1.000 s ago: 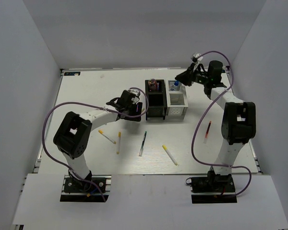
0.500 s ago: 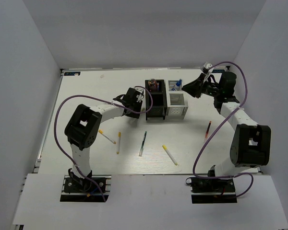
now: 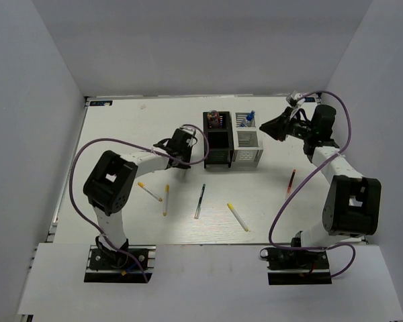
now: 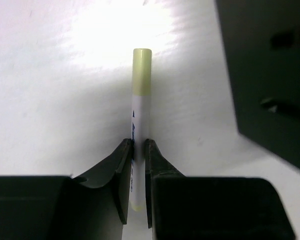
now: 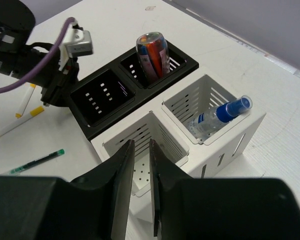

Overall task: Sort the stationery into containers
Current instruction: Grab a piece of stationery with the left arm, then place the stationery into the container

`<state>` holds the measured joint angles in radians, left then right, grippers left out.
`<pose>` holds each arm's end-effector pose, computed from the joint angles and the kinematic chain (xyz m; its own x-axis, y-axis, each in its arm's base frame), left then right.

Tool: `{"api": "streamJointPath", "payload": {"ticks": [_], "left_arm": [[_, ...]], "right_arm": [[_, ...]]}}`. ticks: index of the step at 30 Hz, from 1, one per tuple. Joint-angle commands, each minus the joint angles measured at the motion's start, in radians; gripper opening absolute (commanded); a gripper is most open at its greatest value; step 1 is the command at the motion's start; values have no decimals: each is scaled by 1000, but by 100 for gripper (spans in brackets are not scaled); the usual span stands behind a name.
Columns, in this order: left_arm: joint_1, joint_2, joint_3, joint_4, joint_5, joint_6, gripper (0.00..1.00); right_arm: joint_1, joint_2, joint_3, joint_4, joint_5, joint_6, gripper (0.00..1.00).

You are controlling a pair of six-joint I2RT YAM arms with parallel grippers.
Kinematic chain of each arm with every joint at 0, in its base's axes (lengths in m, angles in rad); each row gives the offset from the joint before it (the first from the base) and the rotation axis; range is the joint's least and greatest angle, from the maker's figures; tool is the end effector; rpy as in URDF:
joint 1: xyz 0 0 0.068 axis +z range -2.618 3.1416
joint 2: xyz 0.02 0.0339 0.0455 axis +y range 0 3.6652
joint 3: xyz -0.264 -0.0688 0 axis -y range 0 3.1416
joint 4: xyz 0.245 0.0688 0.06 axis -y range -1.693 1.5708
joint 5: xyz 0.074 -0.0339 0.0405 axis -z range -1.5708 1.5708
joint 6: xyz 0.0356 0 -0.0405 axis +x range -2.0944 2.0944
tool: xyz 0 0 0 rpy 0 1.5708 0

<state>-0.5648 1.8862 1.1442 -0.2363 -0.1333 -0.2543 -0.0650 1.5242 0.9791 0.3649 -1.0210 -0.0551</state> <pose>0.3269 -0.2016 0.1525 -0.7959 0.2091 -0.5682 0.2765 0.9604 -0.0338 0.3407 0.0082 0.2849 -0.1343 -0.0201 -0.9907 -0.8117 0.5757 0.0984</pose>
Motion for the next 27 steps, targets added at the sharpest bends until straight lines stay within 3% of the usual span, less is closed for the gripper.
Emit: {"api": "streamJointPath", "payload": {"ticks": [1, 3, 9, 12, 16, 22, 27], "left_arm": [[5, -42, -119, -118, -20, -34, 8], [5, -105, -142, -98, -9, -59, 1], [5, -323, -97, -89, 9, -82, 0], [-6, -395, -63, -37, 33, -60, 0], [-6, -484, -63, 142, 156, -26, 0], [-6, -395, -14, 383, 352, -16, 0], [-15, -257, 40, 563, 390, -48, 0]], "right_arm": [[-10, -44, -22, 9, -24, 0, 24], [-12, -56, -40, -1, -27, -17, 24], [-10, -93, -53, -145, -31, -146, 38], [-13, -117, -54, -243, -22, -216, 40], [-12, -157, -62, -322, -19, -270, 0], [-10, -229, -126, -414, -10, -328, 0], [-12, -277, -157, -501, -5, -411, 0]]}}
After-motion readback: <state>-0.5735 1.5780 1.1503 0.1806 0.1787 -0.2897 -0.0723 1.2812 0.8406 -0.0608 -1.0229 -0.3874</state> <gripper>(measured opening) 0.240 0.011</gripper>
